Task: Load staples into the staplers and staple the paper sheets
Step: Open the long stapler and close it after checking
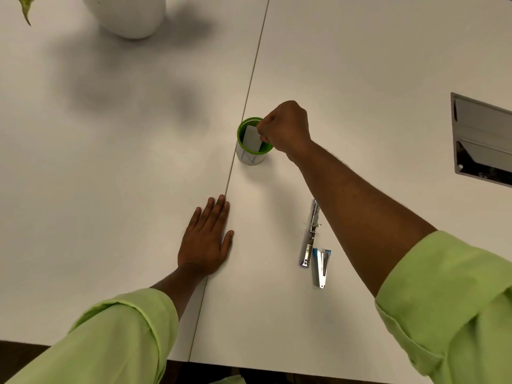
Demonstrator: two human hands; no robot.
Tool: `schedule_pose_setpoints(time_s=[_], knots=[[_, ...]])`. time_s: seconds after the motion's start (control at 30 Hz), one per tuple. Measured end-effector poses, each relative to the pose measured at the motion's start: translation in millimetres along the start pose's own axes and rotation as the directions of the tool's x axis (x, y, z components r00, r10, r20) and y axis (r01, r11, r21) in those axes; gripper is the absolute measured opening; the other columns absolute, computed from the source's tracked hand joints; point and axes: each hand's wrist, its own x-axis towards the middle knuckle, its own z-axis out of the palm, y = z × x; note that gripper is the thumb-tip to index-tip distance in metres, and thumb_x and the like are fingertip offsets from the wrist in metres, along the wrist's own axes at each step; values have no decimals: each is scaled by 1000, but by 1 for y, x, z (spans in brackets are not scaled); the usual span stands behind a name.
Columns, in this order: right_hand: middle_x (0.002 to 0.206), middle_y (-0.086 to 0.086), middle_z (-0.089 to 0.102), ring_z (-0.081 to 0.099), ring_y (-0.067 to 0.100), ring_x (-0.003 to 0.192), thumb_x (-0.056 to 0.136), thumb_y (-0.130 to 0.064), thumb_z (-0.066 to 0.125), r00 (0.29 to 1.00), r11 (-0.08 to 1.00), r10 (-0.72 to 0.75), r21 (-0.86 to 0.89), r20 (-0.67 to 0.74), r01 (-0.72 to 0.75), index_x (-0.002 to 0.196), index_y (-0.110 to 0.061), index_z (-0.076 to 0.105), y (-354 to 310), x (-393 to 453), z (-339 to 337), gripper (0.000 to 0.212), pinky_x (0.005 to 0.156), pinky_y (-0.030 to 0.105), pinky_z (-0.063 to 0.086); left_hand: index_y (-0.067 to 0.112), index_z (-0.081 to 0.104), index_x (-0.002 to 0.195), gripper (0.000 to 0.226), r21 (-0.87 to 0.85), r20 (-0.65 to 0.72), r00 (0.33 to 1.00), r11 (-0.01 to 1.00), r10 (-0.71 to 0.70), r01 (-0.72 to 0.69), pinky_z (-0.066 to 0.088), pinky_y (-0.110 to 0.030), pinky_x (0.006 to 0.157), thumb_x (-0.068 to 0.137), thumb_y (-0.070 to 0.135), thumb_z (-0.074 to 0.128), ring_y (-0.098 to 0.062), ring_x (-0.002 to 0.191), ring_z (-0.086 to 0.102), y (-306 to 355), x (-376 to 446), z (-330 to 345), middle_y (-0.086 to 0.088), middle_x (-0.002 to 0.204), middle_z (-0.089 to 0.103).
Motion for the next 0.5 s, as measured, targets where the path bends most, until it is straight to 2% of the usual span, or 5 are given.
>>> schedule_pose_setpoints(time_s=[0.17, 0.3, 0.4, 0.5], knots=[[83, 5, 76, 74, 22, 80, 73, 1, 69, 998, 997, -55, -57, -13, 55, 79, -12, 77, 2, -3, 1, 17, 75, 40, 63, 21, 8, 162, 70, 2, 4, 1000, 1000, 2, -2, 8, -38, 127, 102, 47, 31, -17, 157, 4, 1, 0, 2, 5, 171, 4], [81, -5, 74, 71, 14, 80, 69, -5, 74, 995, 994, -81, -84, -57, 76, 71, -23, 72, 5, -1, 3, 18, 74, 35, 62, 21, 8, 162, 70, 3, 6, 1000, 1000, 1, -1, 9, -38, 127, 102, 47, 32, -17, 157, 4, 1, 0, 2, 5, 171, 4], [82, -9, 72, 69, 11, 81, 70, -13, 80, 993, 995, -83, -58, -83, 79, 70, -26, 69, 9, 1, 5, 17, 73, 32, 61, 21, 8, 162, 70, -4, 0, 1000, 1000, 4, -4, 9, -39, 127, 102, 46, 32, -17, 157, 4, 2, -1, 2, 4, 171, 3], [88, -10, 74, 69, 10, 88, 76, -16, 78, 993, 993, -116, -33, -40, 114, 78, -27, 75, 13, 2, 7, 11, 79, 32, 60, 20, 8, 162, 70, 1, -2, 1000, 1000, 6, -6, 11, -40, 127, 101, 45, 33, -17, 157, 4, 2, -1, 0, 4, 171, 3]])
